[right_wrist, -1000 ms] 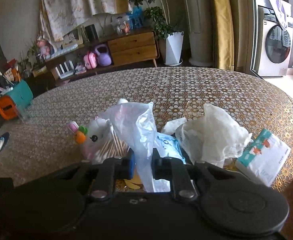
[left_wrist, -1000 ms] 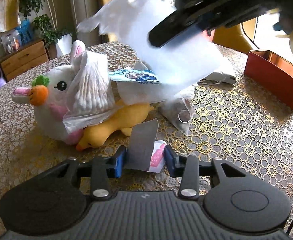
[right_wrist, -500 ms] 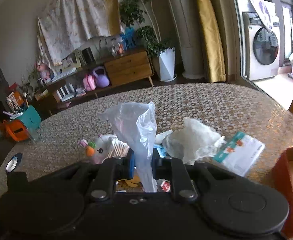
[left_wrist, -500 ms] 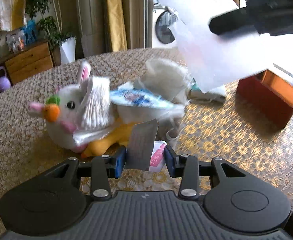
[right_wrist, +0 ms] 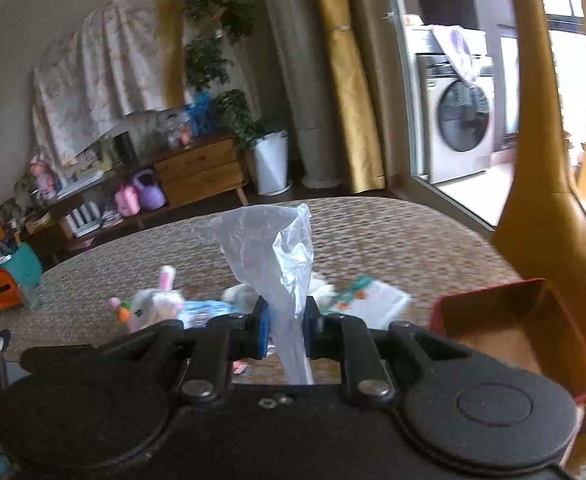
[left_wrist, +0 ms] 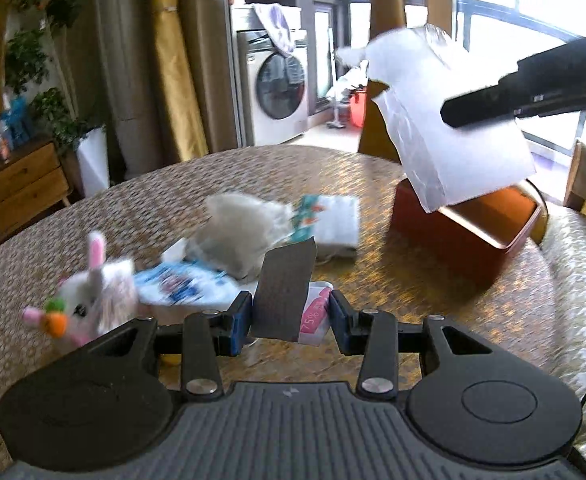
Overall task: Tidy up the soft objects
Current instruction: 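Carry the clear bag into the red tray with the right gripper while the left grasps a packet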
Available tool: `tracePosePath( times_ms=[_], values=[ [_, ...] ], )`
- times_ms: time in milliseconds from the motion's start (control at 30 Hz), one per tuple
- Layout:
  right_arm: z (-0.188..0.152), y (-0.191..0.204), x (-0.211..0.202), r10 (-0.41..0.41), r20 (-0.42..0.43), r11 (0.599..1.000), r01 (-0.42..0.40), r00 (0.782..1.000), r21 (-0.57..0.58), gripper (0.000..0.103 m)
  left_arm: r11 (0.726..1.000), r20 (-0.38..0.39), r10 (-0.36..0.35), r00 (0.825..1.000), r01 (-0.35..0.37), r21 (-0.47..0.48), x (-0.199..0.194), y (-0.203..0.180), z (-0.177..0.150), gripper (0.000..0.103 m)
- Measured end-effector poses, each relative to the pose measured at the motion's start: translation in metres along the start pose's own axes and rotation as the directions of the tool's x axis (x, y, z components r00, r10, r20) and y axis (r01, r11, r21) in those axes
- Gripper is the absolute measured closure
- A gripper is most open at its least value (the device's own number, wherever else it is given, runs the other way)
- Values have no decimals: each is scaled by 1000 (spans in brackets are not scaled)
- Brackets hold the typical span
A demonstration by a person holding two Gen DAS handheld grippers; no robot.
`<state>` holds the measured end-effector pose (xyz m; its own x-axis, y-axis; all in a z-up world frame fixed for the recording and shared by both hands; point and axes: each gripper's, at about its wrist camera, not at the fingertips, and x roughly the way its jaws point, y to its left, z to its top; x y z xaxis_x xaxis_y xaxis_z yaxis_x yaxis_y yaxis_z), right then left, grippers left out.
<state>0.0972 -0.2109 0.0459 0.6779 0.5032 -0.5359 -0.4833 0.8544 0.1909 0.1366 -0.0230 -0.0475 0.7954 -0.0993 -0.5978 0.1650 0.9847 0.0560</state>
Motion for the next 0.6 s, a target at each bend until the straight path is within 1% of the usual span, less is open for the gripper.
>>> tracePosePath(
  times_ms=[100,333,500,600],
  values=[
    [-4,-20,-11,-35,13,999,35,999,16,87,999,18,-5,1000,4,51,1,-21,13,62],
    [-16,-65,-28,-105,29,992,103,994,71,87,992,42,-49,998,44,117,14,-68,47,62],
    [-26,-100,-33,-148,31,983,144,988,117,87,984,33,-94,995,88,152,32,-100,64,62],
    [-32,-118,-32,-171,27,976,166,985,139,87,977,26,-108,994,101,188,44,-122,72,62]
  ],
)
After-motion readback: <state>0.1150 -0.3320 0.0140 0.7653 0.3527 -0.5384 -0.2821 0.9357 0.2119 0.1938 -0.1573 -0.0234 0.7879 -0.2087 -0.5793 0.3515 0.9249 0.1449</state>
